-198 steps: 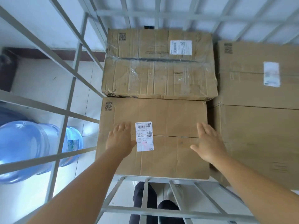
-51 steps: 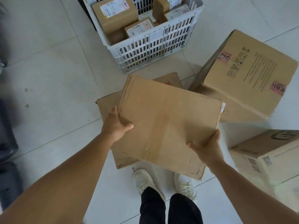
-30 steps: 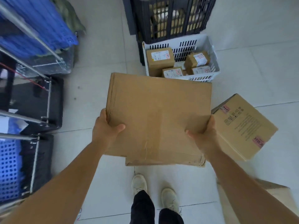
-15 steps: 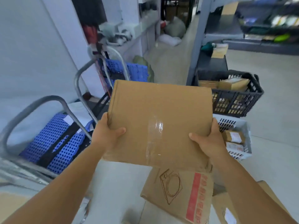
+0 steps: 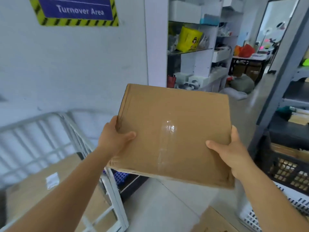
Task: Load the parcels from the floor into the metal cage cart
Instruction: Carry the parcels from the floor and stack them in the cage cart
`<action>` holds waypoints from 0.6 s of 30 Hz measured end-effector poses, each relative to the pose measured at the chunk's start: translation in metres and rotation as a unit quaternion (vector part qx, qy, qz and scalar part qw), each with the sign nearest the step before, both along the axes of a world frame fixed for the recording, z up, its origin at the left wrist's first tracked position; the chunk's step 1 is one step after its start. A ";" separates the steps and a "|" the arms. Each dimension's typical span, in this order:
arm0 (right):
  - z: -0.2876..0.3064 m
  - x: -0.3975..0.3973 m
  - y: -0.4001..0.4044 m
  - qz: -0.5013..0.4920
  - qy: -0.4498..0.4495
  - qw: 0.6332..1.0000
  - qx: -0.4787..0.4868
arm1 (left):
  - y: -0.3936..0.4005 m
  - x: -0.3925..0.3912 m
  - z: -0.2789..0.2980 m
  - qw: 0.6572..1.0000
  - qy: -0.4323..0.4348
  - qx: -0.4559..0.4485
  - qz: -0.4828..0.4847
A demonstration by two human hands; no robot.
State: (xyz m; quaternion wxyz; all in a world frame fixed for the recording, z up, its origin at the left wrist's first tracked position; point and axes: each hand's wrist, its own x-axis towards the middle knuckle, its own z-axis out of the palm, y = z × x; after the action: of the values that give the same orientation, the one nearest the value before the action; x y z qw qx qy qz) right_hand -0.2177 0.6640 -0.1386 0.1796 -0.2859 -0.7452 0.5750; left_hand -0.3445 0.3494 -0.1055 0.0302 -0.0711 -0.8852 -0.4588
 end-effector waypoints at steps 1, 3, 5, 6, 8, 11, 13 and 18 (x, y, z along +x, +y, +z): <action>0.010 -0.006 -0.017 0.013 0.009 1.000 0.002 | -0.020 0.000 0.010 1.000 0.004 0.007 0.007; 0.030 -0.018 -0.052 0.037 0.024 0.999 0.002 | -0.060 0.004 0.031 0.999 0.019 0.020 0.025; 0.048 -0.027 -0.089 0.060 0.041 0.997 0.007 | -0.102 0.008 0.049 0.998 0.036 0.031 0.045; 0.056 -0.032 -0.108 0.072 0.048 0.996 0.007 | -0.123 0.011 0.056 0.997 0.044 0.038 0.053; 0.072 -0.037 -0.149 0.100 0.060 0.993 0.010 | -0.169 0.018 0.069 0.995 0.053 0.049 0.073; 0.091 -0.043 -0.210 0.142 0.075 0.987 0.016 | -0.236 0.034 0.080 0.991 0.058 0.060 0.105; 0.098 -0.047 -0.252 0.166 0.085 0.982 0.025 | -0.279 0.047 0.084 0.987 0.064 0.065 0.130; 0.096 -0.061 -0.352 0.220 0.066 0.973 0.034 | -0.378 0.078 0.088 0.975 0.082 0.065 0.194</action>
State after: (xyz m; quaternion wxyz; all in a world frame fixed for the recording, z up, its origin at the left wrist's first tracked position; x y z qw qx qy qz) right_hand -0.2782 0.3120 -0.0422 0.1073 -0.0702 -0.7952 0.5927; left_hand -0.2662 -0.0291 -0.0171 0.1960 0.0670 -0.8449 -0.4933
